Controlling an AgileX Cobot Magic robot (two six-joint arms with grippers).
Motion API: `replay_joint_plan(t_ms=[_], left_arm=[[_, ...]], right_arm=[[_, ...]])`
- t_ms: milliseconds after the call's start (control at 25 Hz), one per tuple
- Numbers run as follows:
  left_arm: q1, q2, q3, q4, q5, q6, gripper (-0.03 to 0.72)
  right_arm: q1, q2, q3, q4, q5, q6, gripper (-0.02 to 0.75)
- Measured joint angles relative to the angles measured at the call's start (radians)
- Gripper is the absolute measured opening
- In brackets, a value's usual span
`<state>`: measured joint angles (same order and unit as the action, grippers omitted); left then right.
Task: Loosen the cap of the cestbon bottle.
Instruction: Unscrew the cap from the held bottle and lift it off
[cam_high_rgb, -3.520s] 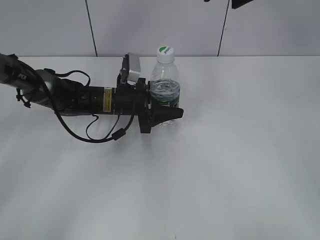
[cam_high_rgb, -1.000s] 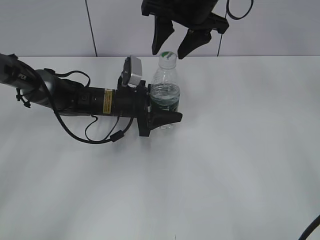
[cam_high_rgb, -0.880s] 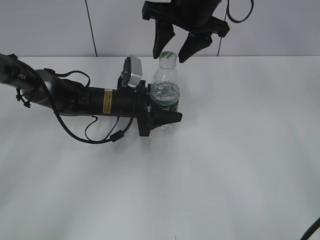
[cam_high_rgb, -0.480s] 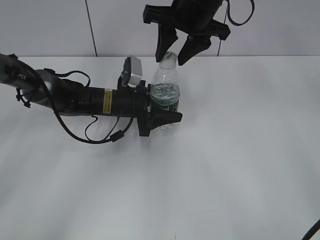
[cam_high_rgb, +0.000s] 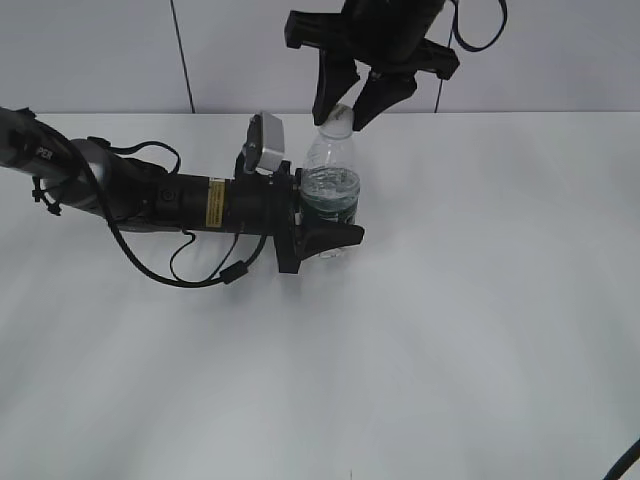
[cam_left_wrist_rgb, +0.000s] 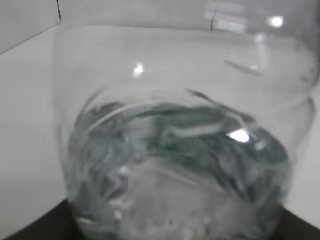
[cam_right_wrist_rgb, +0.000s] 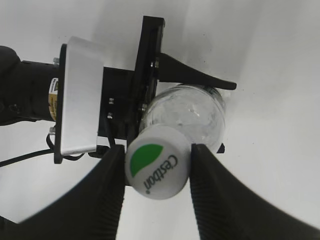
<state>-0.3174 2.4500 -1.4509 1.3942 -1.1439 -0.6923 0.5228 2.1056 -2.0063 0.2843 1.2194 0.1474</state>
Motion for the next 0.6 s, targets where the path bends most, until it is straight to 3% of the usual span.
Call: replay_joint_plan(t_ms=[600], left_arm=[[0.000,0.000,0.000,0.007,-0.004,0.010,0.410]], right_arm=[[0.002,0.000,0.000,0.001,0.000,-0.295,0.302]])
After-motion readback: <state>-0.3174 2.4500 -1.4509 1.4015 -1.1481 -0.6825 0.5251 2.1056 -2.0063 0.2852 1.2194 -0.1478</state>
